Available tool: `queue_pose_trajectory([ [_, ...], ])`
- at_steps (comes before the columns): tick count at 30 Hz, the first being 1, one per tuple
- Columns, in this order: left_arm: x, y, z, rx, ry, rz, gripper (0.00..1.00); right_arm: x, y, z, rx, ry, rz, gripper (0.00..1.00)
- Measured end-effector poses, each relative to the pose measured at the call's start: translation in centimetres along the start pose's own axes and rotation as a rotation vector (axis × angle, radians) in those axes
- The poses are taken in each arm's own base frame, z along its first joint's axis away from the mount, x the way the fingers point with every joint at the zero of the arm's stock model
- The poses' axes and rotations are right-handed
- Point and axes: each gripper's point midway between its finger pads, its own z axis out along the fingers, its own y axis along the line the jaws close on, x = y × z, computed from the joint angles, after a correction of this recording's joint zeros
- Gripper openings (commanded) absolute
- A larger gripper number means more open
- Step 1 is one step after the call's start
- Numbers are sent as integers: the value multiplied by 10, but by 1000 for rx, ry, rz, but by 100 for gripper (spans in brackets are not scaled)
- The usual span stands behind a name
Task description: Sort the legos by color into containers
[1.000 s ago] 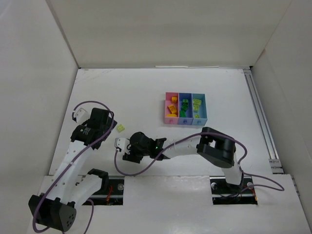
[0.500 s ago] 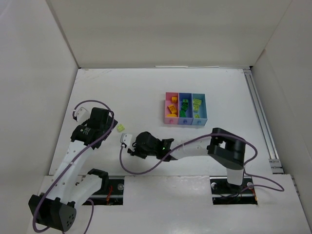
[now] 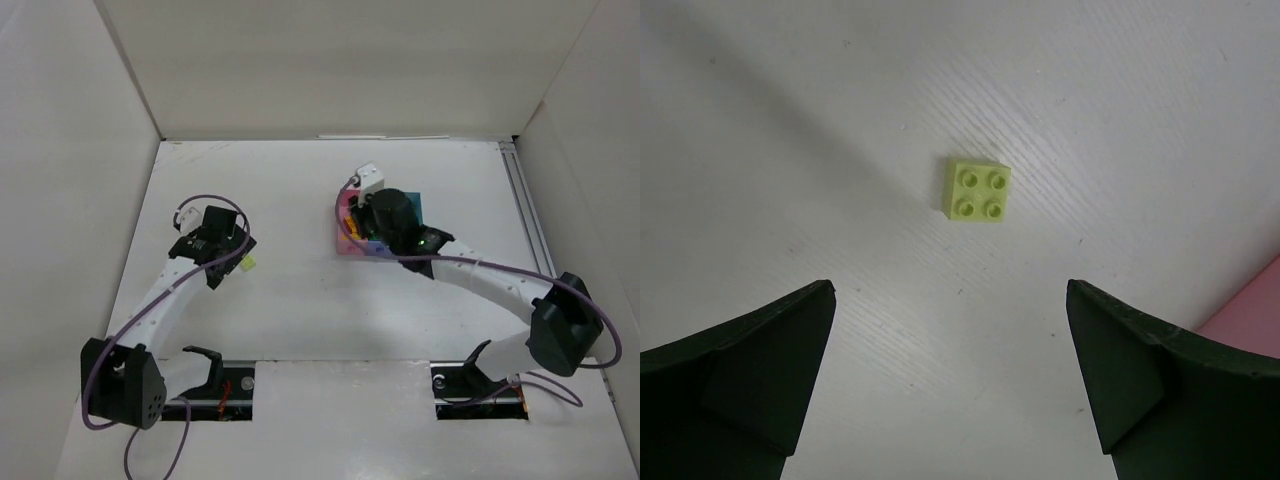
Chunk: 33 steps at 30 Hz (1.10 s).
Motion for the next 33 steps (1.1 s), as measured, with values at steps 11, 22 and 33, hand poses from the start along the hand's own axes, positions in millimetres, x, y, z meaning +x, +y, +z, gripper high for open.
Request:
queue_pose_trajectory([
  [11,7,-7,41,-17,66,40,99,99,-108,14,267,342,125,26],
  [22,16,-11,63,-20,108,77,84,86,-106,4,266,357,165,73],
  [33,30,-8,87,-53,156,107,67,-13,-114,-63,252,59,243,74],
])
